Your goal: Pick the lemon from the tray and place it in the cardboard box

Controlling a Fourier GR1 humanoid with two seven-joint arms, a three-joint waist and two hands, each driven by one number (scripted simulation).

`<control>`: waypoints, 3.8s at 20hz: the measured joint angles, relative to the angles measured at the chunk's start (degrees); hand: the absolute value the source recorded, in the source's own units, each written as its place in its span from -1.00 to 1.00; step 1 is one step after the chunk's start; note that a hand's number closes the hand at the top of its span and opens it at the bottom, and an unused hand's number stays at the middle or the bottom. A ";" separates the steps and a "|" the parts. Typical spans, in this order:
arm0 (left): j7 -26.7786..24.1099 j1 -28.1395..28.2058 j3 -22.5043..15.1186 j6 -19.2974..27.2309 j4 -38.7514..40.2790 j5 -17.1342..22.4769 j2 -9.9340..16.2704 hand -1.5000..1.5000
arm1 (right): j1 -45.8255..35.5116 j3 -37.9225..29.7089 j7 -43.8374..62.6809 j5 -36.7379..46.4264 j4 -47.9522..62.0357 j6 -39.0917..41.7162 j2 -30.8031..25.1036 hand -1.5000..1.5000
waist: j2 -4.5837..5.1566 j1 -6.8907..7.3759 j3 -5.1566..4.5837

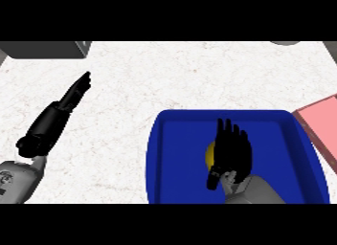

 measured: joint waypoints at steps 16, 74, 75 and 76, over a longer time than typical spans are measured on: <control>1.48 1.00 4.10 -3.75 -1.69 -3.46 -3.46 0.00 | -4.31 -3.42 -18.10 7.58 5.60 -0.72 -0.12 1.00 | 0.01 0.45 -0.02; 2.01 1.23 10.69 -10.16 -1.26 -8.58 -8.47 0.00 | -5.54 -55.94 -54.36 -11.39 22.83 18.52 -37.37 -1.00 | 0.17 0.20 0.06; 2.52 1.68 10.58 -10.14 -2.19 -8.70 -8.58 0.00 | -5.40 -56.39 -56.07 -12.14 23.05 18.24 -37.24 -1.00 | 0.14 0.24 0.08; 3.23 1.66 10.42 -10.11 -2.92 -8.83 -8.71 0.00 | -5.51 -57.01 -57.85 -12.94 23.15 17.85 -37.28 -1.00 | 0.12 0.24 0.09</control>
